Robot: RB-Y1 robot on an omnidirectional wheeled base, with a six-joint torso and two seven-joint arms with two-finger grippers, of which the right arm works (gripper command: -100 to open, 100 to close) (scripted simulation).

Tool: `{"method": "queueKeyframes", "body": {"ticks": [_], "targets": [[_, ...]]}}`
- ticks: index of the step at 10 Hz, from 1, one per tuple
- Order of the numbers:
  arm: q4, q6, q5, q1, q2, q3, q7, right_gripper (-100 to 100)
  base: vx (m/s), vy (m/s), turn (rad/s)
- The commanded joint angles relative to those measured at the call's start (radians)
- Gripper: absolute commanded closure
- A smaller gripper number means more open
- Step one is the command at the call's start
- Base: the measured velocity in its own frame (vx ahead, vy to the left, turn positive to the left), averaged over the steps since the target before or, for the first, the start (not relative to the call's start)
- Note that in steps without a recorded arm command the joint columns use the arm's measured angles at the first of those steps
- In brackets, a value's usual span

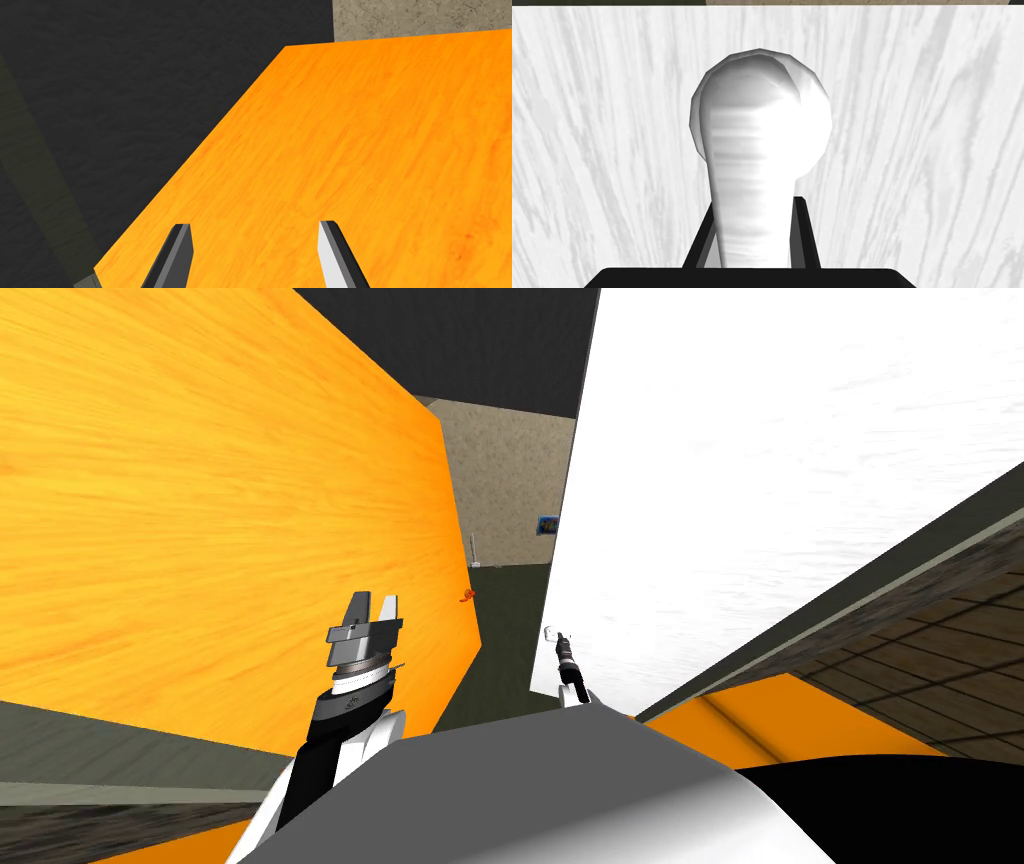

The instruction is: Push the door open

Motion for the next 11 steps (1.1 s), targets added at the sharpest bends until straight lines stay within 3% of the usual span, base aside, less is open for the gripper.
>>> {"method": "queueKeyframes", "body": {"ticks": [1, 4, 6, 8, 11], "targets": [[-0.003, -0.013, -0.003, -0.007, -0.003, -0.035, 0.016, 100, 0.169, 0.012, -0.114], [-0.015, -0.01, 0.0, -0.006, 0.02, -0.078, 0.042, 100, 0.158, 0.022, -0.109], [-0.015, -0.01, 0.0, -0.006, 0.02, -0.078, 0.042, 100, 0.1, 0.016, -0.018], [-0.025, -0.006, 0.003, -0.005, 0.045, -0.118, 0.067, 100, 0.142, 0.019, -0.11], [-0.034, -0.003, 0.005, -0.004, 0.071, -0.152, 0.088, 100, 0.193, 0.052, -0.117]]}}
